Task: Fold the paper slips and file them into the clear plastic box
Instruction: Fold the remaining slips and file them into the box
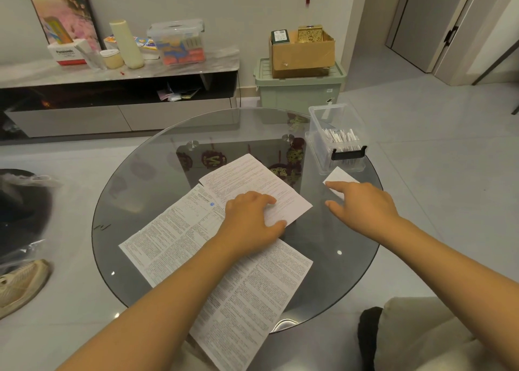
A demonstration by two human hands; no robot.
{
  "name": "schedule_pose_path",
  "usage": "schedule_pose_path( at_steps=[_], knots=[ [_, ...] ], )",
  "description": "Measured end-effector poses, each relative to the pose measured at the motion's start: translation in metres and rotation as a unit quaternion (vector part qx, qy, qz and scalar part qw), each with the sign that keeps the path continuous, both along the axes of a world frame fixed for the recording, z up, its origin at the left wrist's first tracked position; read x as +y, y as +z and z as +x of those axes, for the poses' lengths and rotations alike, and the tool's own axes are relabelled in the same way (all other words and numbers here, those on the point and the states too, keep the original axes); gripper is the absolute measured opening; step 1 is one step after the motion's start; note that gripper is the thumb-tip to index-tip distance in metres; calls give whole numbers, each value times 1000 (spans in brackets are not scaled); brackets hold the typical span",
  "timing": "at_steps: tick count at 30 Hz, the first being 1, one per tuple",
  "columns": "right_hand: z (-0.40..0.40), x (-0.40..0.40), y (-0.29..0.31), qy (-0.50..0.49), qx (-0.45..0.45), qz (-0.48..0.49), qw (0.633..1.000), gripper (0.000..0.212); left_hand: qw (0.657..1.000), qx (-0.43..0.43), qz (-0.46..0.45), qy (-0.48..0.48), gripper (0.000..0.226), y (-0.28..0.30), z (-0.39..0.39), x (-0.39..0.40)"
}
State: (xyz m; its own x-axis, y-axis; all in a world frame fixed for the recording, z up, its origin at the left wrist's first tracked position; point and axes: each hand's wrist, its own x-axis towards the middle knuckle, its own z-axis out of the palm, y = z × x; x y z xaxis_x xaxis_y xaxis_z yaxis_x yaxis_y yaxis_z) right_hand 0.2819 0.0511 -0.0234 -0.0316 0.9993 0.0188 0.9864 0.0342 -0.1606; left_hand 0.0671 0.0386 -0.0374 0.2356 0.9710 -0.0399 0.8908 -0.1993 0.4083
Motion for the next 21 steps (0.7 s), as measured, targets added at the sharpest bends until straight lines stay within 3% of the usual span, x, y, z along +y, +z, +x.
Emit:
schedule_pose_path(
  at_steps=[3, 6, 12, 15, 17, 21],
  knots=[
    [-8, -5, 2, 22, 9, -3, 1000, 44, 992, 100, -52, -56, 69, -3, -2, -4],
    [-13, -8, 0, 47, 15, -9, 999, 44, 990, 106, -25, -86, 62, -1, -4, -6],
    [-19, -15, 0, 112, 43, -36, 992, 43, 995, 42, 8, -95, 18, 12, -6, -9],
    [-19, -15, -1, 130, 56, -56, 988, 38, 997, 6, 1, -79, 27, 16, -5, -11],
    [-19, -13, -2, 138, 82, -47, 986, 31, 997, -45, -11, -69, 20, 20, -6, -15],
    [-18, -9, 3, 144, 254, -57, 955, 16, 988, -149, -29, -32, 25, 29, -15, -15]
  ],
)
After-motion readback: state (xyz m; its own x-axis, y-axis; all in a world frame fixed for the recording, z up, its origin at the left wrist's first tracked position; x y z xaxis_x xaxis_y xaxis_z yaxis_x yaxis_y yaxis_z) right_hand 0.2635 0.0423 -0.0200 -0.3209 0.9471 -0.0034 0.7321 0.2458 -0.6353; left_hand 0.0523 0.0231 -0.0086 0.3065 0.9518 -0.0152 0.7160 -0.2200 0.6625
